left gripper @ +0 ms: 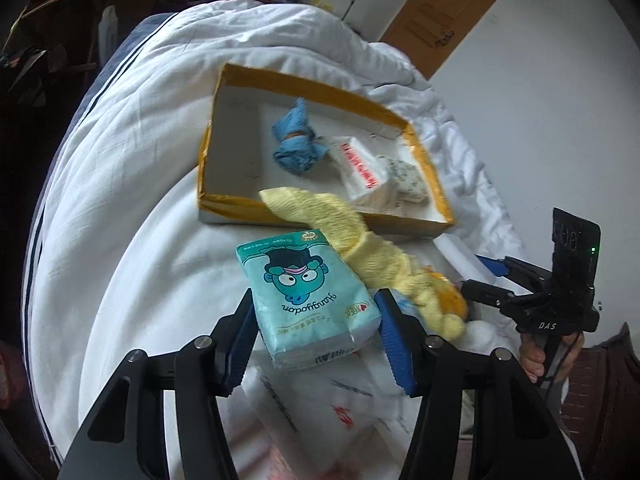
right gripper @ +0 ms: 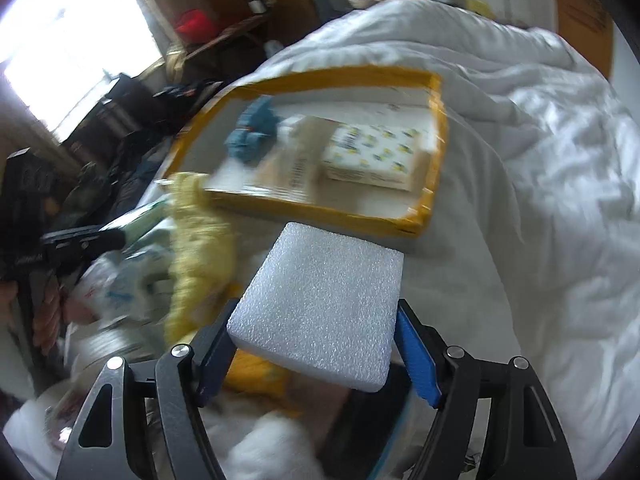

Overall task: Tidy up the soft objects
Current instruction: 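Grasp the teal tissue pack with the left tool while the right tool carries the white foam pad, then release the tissue pack and foam pad into the box with both tools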

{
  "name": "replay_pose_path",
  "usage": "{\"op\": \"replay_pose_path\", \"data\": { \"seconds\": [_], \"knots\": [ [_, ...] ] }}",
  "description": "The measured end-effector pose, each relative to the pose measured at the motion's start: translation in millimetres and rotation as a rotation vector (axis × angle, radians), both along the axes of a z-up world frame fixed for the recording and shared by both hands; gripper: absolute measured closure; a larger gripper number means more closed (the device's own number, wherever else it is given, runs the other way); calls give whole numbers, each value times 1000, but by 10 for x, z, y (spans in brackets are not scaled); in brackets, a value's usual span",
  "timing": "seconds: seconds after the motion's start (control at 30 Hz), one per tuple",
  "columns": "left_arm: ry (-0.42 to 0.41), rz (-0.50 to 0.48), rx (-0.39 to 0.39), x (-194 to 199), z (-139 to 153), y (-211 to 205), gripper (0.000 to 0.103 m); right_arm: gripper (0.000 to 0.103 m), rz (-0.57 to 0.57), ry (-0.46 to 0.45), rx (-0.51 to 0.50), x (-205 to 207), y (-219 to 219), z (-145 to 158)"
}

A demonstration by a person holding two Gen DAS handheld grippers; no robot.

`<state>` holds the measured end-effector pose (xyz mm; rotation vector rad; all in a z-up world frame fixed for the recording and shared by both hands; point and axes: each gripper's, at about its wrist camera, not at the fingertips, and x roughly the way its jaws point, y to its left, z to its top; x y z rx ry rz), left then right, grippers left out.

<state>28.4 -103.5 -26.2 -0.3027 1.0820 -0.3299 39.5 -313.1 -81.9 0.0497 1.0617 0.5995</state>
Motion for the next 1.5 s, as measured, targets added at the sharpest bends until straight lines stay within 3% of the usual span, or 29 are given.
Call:
{"op": "replay_pose_path", "data": {
  "seconds": [0.13,0.3,0.53,0.73,1.1,1.2,1.3,1.4,1.5],
  "knots": [
    [-107,14,-22,-91,211,-24,46,25,38,-78,41,-153,22,273],
    [-181,42,-23,19,330,-108,46,25,-12,-148,100,-135,10,455],
    [-230,95,63,595,402,-169,46,25,-135,-160,140,421,169,495],
    [-177,143,75,1100,214,-95,46,24,-188,-166,80,860,391,302],
    [-109,176,105,1279,-89,-69,45,23,-217,-147,68,1088,522,153],
    [-93,180,97,1297,-129,-40,42,17,-219,-162,26,1078,583,126],
    [-80,183,48,1318,-146,21,30,10,-230,-180,17,1072,587,126],
    [-94,180,-1,1251,-89,69,19,10,-214,-213,18,1036,595,217],
    [-107,165,-23,1109,39,71,18,9,-205,-244,46,901,531,395]
  ]
}}
